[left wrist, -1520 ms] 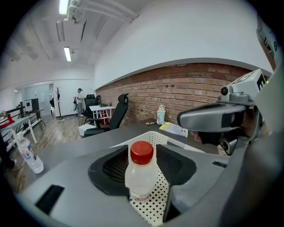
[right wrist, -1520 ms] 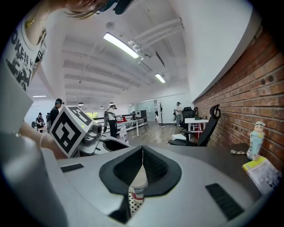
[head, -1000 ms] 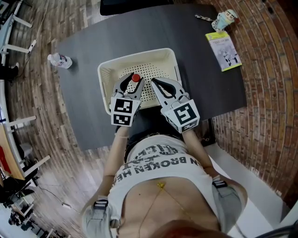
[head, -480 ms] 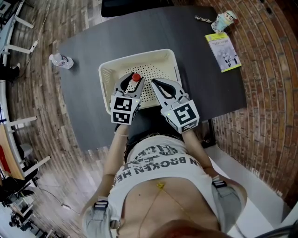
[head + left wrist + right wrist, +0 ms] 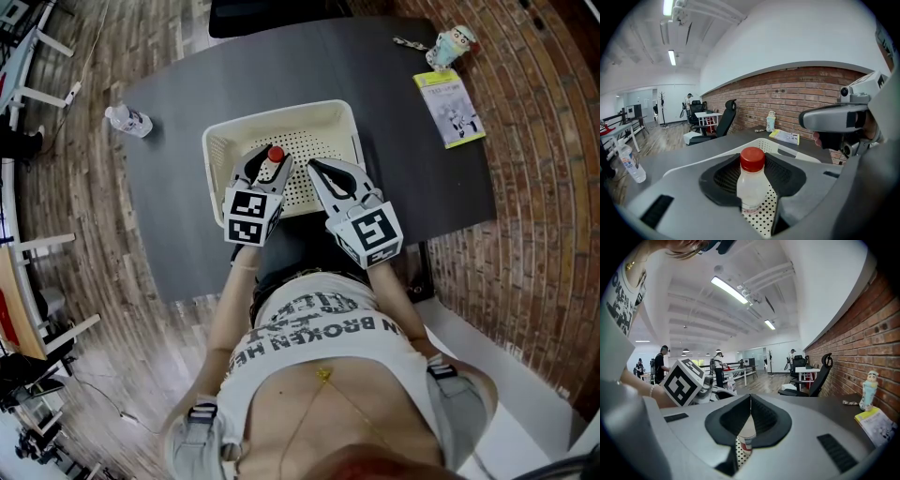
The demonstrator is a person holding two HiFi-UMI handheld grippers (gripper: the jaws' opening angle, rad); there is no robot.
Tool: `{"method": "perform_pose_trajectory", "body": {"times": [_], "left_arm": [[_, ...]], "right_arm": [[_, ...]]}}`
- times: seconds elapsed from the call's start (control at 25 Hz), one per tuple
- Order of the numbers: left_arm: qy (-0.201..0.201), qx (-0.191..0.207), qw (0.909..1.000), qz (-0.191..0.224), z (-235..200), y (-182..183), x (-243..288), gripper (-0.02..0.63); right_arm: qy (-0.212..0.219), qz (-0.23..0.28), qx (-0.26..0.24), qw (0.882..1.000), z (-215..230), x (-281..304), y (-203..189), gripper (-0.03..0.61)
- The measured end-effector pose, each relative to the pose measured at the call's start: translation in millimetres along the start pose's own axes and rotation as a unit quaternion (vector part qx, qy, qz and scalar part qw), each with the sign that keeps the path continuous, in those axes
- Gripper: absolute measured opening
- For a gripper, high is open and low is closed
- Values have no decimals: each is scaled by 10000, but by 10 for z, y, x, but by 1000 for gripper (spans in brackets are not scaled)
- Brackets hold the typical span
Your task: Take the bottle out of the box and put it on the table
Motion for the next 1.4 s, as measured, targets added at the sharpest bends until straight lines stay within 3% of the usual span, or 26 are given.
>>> {"method": "perform_pose_trajectory", "body": {"times": [0.96,1.4], "left_arm": [[-101,87,9997,217,85,-24,-161,158],[15,277,9981,554,159,367,-516,158]], "right_arm": [[-206,201,-153,9995,-32,-354,93,9],[-253,200,-162,9993,-36,-459,60,9]]}}
Point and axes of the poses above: the fingertips, and each gripper's own axes: x forward along the fingers, z to its right, y out of its top, the point moved 5 cm from there along -x, backward along the fingers, and after that the axes turned 9 degrees about -y, right-handed, at the moved point
